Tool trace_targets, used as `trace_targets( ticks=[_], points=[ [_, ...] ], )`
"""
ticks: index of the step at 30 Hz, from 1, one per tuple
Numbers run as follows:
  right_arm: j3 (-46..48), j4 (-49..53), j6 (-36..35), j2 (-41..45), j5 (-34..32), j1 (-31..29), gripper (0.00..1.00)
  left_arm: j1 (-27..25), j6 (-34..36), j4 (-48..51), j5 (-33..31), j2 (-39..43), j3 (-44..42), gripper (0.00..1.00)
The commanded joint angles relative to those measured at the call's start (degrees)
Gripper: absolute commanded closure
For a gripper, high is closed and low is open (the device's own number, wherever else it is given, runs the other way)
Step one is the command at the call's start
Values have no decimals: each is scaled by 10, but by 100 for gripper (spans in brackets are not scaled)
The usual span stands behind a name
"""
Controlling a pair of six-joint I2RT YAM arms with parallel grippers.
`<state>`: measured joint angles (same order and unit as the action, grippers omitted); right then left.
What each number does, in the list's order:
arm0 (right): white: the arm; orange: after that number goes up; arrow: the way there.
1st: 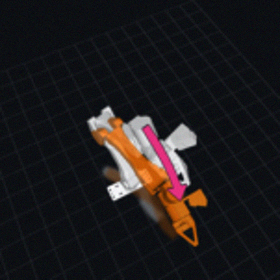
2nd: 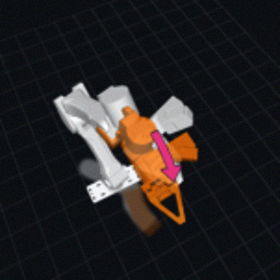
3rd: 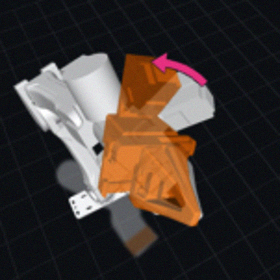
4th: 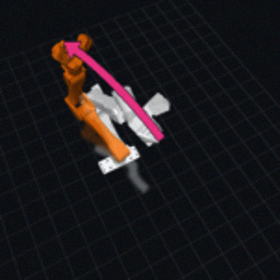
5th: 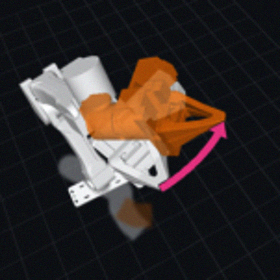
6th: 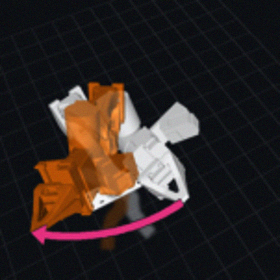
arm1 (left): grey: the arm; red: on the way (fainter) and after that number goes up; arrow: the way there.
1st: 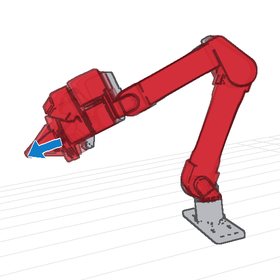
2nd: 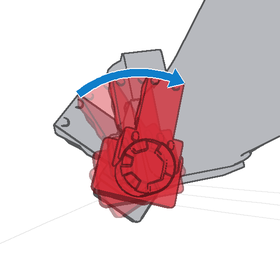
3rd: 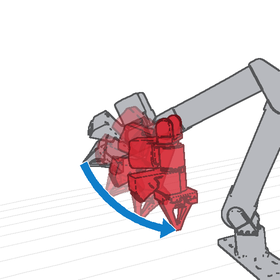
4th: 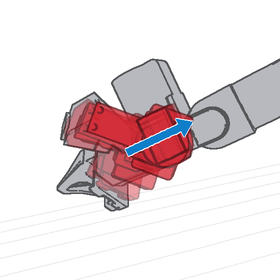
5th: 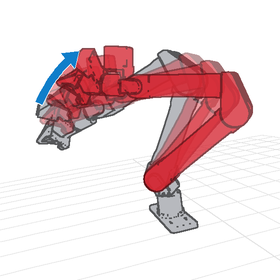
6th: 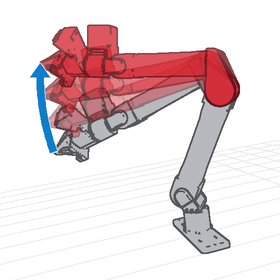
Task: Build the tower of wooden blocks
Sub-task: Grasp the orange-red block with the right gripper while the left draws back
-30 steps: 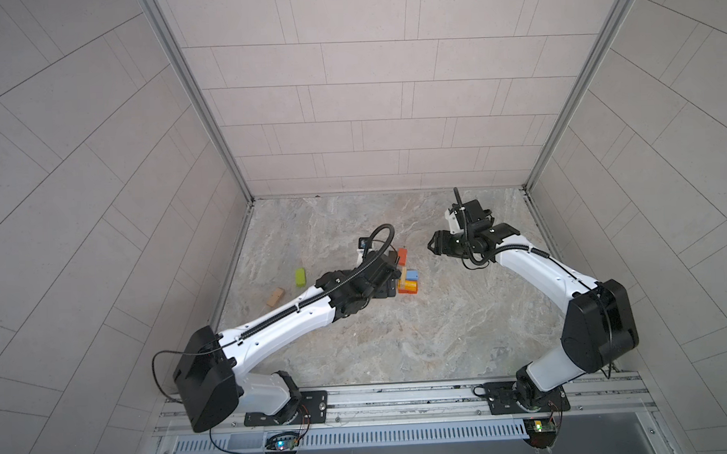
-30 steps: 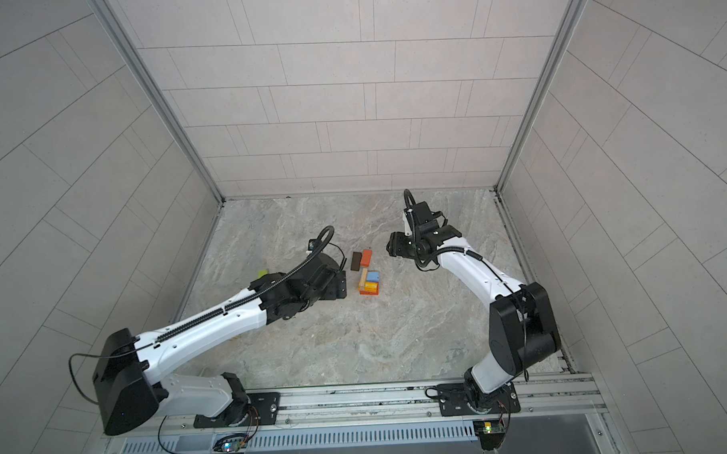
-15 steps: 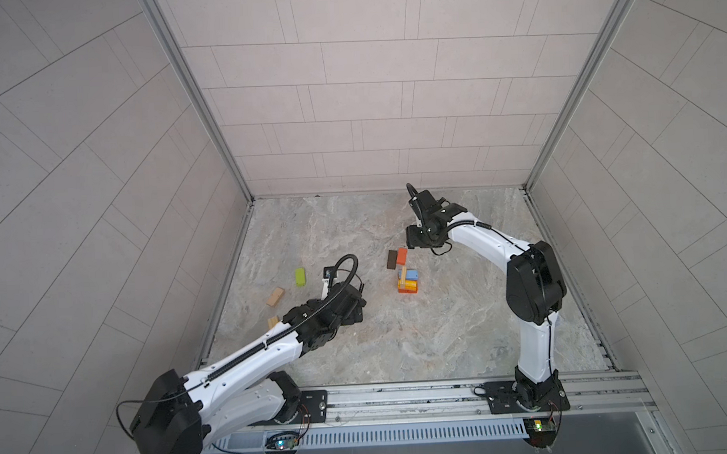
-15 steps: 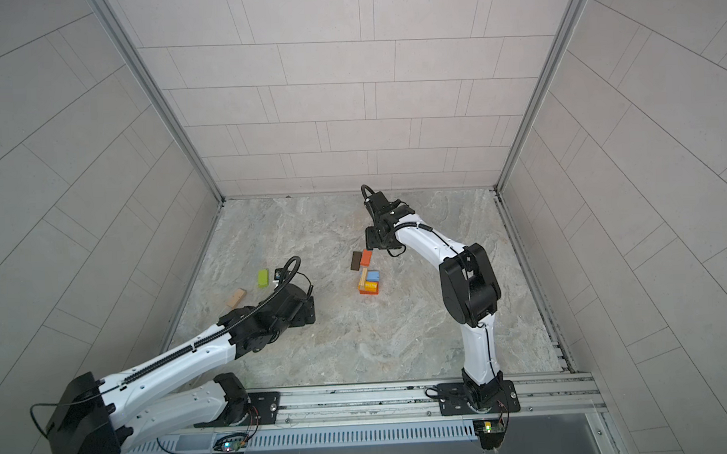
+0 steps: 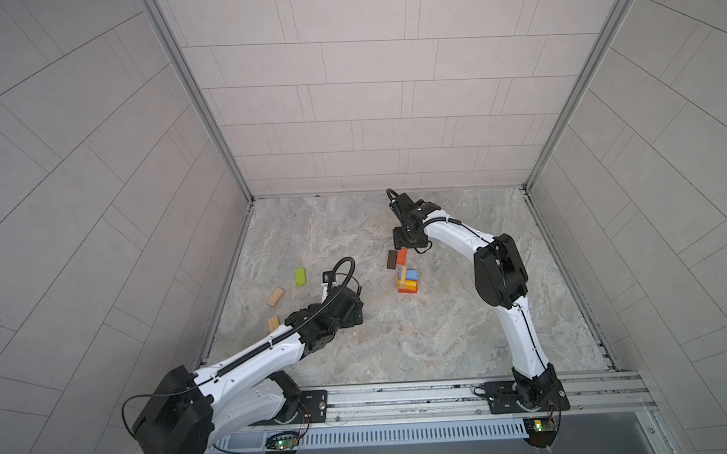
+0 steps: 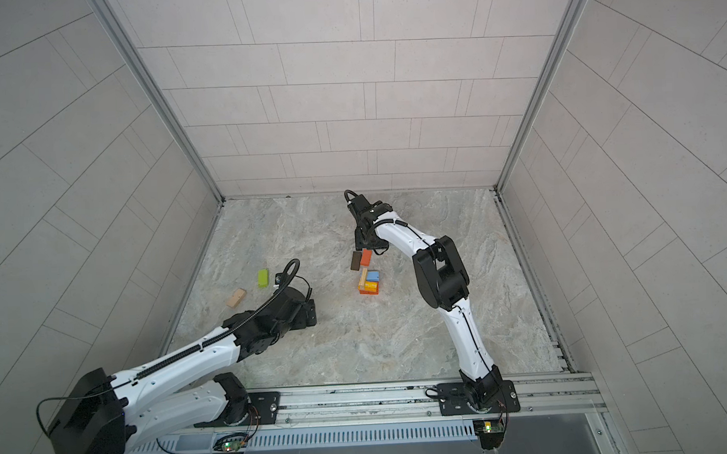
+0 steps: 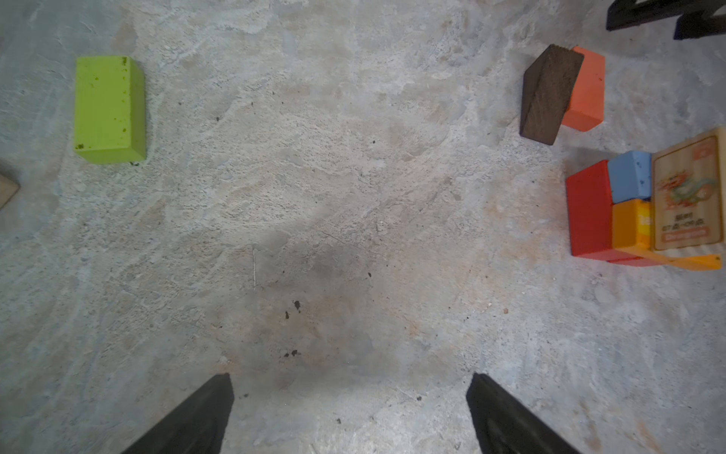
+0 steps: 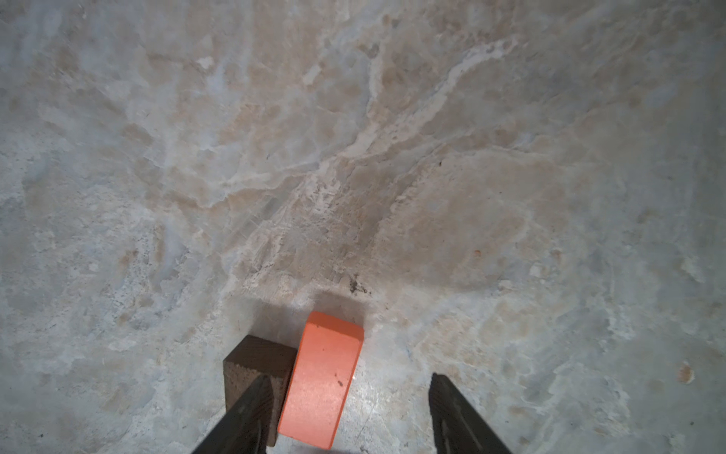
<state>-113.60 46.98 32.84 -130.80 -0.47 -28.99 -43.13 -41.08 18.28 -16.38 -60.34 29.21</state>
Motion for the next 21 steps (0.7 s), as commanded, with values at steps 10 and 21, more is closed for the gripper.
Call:
trace_targets(
  ticks=[10,21],
  points=[
    [-28,23,29,-53,-1,-5,45,6,-1,-14,11,-5,-9,0],
    [-27,23,31,-64,5,-9,60,7,-1,-17,10,-11,-9,0]
  ],
)
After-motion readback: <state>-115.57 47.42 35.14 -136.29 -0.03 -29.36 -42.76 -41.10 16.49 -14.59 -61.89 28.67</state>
